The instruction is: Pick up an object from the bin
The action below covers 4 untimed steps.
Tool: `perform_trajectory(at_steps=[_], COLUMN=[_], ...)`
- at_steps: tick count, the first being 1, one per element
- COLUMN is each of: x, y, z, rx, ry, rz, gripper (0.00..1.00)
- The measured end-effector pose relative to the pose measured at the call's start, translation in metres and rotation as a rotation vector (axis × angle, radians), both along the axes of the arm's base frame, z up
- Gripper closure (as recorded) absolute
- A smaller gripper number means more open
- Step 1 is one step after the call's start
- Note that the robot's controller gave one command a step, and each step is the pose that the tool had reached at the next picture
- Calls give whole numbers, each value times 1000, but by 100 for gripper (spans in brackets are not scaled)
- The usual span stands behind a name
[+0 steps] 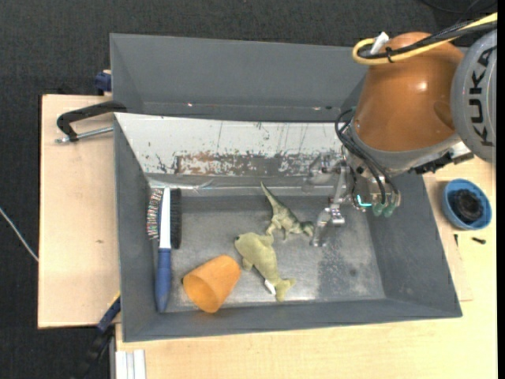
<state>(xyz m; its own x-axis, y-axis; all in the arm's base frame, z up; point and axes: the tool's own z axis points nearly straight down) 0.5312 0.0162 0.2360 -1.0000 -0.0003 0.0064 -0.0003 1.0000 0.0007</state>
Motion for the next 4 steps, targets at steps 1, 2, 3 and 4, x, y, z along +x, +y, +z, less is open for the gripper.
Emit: perform_trajectory(at_steps=[1,2,3,4], x=[25,32,34,37], y=[-1,-1,1,3], z=[-124,-137,-136,-11], rx=[1,-1,1,-1], ry=[-5,-37,-46,-21], rz=[94,173,172,354], gripper=[0,0,100,100])
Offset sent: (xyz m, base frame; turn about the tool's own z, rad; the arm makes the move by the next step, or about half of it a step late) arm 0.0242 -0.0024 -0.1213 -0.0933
